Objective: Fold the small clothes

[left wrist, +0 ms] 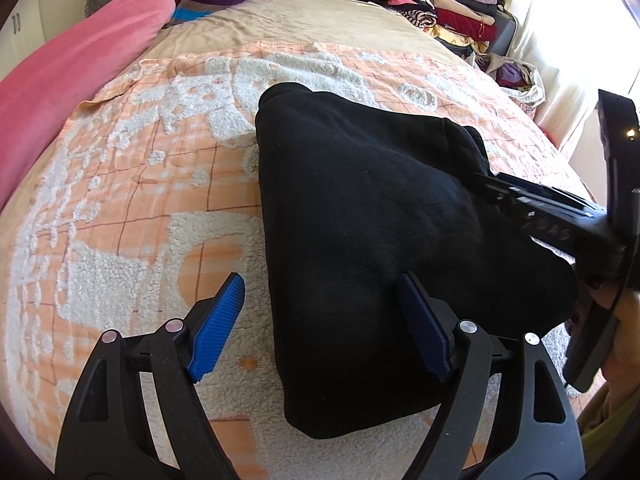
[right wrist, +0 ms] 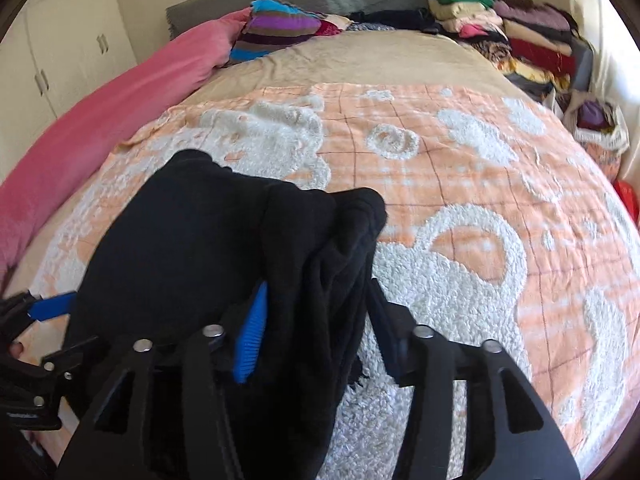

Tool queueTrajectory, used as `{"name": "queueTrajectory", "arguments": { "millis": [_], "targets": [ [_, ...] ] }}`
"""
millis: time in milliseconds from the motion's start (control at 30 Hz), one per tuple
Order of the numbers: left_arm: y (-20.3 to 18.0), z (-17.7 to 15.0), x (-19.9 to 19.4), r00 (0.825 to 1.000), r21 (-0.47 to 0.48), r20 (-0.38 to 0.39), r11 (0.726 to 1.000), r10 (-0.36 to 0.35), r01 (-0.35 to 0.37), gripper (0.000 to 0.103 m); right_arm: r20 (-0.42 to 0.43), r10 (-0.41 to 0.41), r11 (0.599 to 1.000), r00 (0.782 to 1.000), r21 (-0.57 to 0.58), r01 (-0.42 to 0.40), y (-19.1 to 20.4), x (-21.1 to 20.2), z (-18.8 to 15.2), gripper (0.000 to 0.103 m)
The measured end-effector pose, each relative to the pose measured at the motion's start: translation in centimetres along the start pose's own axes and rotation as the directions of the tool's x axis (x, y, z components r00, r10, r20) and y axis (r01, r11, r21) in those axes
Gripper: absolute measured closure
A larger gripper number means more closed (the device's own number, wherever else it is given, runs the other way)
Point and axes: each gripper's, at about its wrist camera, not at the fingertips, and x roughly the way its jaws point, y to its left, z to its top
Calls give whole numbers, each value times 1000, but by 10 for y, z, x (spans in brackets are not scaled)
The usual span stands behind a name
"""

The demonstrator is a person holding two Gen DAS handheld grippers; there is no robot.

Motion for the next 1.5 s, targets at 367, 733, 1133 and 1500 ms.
{"name": "queueTrajectory", "arguments": {
  "millis": [367, 733, 1133, 1500],
  "targets": [
    [3, 2, 1, 1000, -9, -1, 1000, -8, 8, 23, -70, 266, 939, 962, 243, -242, -31, 10, -2, 13],
    [19, 10, 26, 990, -108, -35, 985, -137, 132, 13, -97, 376, 913, 922, 207, -351, -15, 37, -6, 29],
    [12, 20, 33, 963, -191, -8, 945, -271, 264, 44, -44, 460, 875, 887, 192, -444, -9, 33, -1, 39],
    [6, 23, 3, 966, -162, 19, 953, -257, 257, 48, -55, 463, 881, 885, 136, -453, 13, 10, 15, 40]
  ]
}}
